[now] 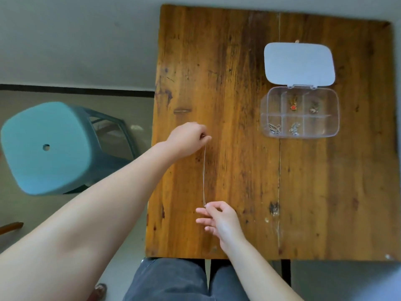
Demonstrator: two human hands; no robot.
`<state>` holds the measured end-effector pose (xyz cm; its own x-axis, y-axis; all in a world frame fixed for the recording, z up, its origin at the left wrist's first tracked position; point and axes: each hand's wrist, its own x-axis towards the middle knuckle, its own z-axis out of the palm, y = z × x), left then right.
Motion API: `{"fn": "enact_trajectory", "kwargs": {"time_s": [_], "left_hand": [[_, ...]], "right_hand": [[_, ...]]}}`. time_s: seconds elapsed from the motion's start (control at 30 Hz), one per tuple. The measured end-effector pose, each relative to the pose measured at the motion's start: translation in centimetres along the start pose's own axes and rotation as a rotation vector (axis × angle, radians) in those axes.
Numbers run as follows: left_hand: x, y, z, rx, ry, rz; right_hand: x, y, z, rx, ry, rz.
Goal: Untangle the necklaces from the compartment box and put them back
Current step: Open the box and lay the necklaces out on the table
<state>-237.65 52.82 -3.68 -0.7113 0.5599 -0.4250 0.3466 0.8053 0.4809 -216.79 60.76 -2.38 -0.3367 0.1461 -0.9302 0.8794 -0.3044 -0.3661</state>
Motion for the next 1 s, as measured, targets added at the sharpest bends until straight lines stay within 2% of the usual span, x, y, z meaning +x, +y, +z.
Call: {"fn": "enact_trajectory", "kwargs": {"time_s": [0.1, 0.2, 0.4, 0.47, 0.57, 0.67, 0.77, 0.83, 1.0], "left_hand": [[0.1, -0.3, 0.9, 0.151, 0.107, 0.125], [0.4, -0.5, 1.4, 0.264, 0.140, 0.193], [1.6, 0.5, 0.9, 0.246, 0.195, 0.229], [2.3, 2.3, 0.5, 0.207, 0.235, 0.255], [3.3, 6.2, 1.1, 0.145, 0.266, 0.324], [3.8, 10.1, 2.9, 0.092, 0.240, 0.359], [4.5, 12.1, 4.4, 0.042, 0.245, 0.244], [4.9, 12.6, 4.8, 0.008, 0.271, 0.198], [5.2, 13.1, 5.3, -0.024, 0.325, 0.174]], "right_hand": [[0.7, 1.0, 1.2, -0.249, 0.092, -0.164], [1.1, 1.4, 1.3, -0.451, 0.148, -0.272], [0.7, -1.0, -0.8, -0.502, 0.147, -0.326], [1.1, -4.6, -3.8, -0.444, 0.214, -0.460], [2.6, -12.4, -10.3, -0.401, 0.440, -0.735], [5.3, -19.8, -16.0, -0.768, 0.611, -0.872], [8.7, -24.4, -18.7, -1.258, 0.578, -0.832], [10.1, -25.5, -18.9, -1.488, 0.527, -0.838], [11.3, -25.7, -18.9, -1.615, 0.501, -0.995]]}}
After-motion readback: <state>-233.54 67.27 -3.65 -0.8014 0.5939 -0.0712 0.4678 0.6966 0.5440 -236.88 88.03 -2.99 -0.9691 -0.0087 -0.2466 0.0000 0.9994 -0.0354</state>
